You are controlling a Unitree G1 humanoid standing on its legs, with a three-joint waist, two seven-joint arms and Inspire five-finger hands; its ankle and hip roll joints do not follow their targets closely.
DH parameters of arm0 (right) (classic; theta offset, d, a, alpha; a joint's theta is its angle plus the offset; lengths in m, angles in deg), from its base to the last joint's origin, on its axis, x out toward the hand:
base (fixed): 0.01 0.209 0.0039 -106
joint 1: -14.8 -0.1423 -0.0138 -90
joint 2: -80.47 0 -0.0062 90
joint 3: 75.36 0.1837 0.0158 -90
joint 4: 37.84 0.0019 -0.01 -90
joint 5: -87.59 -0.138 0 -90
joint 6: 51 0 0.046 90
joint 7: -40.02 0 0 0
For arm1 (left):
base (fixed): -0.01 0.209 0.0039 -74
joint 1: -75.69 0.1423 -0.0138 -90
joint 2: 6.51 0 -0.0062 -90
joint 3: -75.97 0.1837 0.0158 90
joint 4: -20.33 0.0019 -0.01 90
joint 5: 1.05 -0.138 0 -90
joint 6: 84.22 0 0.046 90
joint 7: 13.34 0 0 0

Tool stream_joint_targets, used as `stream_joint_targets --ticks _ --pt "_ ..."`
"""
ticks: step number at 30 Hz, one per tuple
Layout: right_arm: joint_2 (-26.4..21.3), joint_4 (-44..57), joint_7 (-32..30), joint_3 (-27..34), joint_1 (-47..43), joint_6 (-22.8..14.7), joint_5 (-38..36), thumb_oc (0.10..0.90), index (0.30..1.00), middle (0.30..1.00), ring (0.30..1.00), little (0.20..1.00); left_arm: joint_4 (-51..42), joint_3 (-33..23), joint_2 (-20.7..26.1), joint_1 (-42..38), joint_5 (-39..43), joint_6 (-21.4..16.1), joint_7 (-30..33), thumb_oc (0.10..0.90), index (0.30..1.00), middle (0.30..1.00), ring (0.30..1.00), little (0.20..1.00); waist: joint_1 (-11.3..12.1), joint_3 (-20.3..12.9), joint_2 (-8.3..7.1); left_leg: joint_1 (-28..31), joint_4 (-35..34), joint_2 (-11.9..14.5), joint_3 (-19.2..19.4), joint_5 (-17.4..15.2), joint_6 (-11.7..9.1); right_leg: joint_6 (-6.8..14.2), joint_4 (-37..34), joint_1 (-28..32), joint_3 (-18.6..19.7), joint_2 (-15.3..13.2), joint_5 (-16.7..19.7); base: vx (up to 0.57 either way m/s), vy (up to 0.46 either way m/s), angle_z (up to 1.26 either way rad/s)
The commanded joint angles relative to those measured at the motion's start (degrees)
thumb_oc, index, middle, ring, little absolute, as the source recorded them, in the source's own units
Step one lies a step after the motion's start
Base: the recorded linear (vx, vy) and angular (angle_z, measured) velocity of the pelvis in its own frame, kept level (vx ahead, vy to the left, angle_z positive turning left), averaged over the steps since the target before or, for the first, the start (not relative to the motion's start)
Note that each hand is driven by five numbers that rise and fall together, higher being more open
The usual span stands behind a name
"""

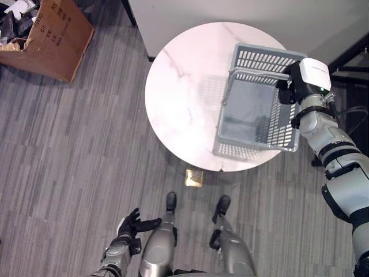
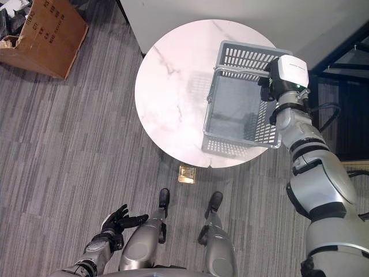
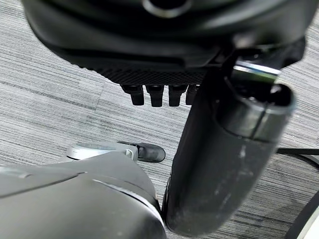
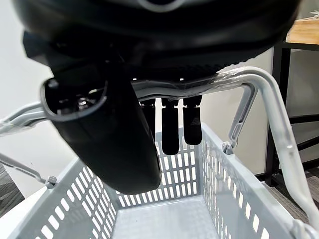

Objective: Get the vegetables into the basket

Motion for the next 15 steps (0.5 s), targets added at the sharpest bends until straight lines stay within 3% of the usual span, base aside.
stream_joint_targets --ticks 1,5,7,8,9,15 --pt "0.1 -0.4 -1.3 -1.1 -3.0 -1.9 0.9 0.4 0.3 0.3 0.3 0.3 2.3 4.2 0.6 1.8 -1.7 0.0 0.9 0.9 1.0 1.0 1.0 1.0 0.6 -2.5 -1.71 -0.8 -1.3 0.1 -0.4 1.0 -0.6 4.6 0.9 1.9 2.5 -3.7 -0.3 0.0 0.0 0.0" --pt "-1.9 9.1 -2.7 0.2 0.3 -3.3 0.2 0.4 0.3 0.3 0.3 0.3 2.5 3.3 0.7 2.3 -2.8 0.2 1.0 0.9 1.0 1.0 1.0 1.0 0.0 -3.1 -2.35 0.4 -0.9 0.1 0.0 0.4 -0.4 4.7 1.2 2.8 2.9 -3.8 -0.5 0.0 0.0 0.0" --pt "-7.0 25.1 -3.4 -2.2 4.0 -4.7 5.3 0.4 0.3 0.3 0.3 0.3 2.5 1.1 1.0 3.0 -3.5 0.6 0.7 0.9 1.0 1.0 1.0 1.0 -1.3 -4.0 -3.34 2.0 -1.0 0.3 0.6 -0.3 -0.2 4.7 1.8 3.6 3.6 -3.8 -0.9 0.01 0.017 -0.01" --pt "-7.1 25.3 -3.3 -2.1 4.2 -4.6 5.3 0.4 0.3 0.3 0.3 0.3 2.5 1.2 1.0 3.0 -3.5 0.6 0.7 0.9 1.0 1.0 1.0 1.0 -1.3 -4.0 -3.31 2.1 -1.0 0.3 0.6 -0.4 -0.2 4.7 1.8 3.6 3.6 -3.8 -0.9 0.04 0.035 -0.05" --pt "-9.2 33.0 -3.3 -0.1 7.9 -5.4 6.8 0.4 0.3 0.3 0.3 0.3 2.9 -0.2 1.1 3.4 -5.3 1.0 0.9 0.9 1.0 1.0 1.0 1.0 -2.2 -4.7 -3.78 3.3 -1.1 0.5 1.2 -0.8 -0.1 4.8 1.9 4.4 3.9 -3.8 -1.0 0.03 0.016 -0.14" --pt "-12.0 48.5 -0.1 8.3 19.0 -4.5 9.8 0.4 0.3 0.3 0.3 0.3 3.7 -3.6 1.3 4.0 -8.6 1.9 0.4 0.9 1.0 1.0 1.0 1.0 -4.6 -7.1 -4.54 7.0 -1.3 0.7 2.8 -2.1 0.0 4.8 1.3 7.2 4.7 -3.7 -1.6 0.04 0.011 -0.21"
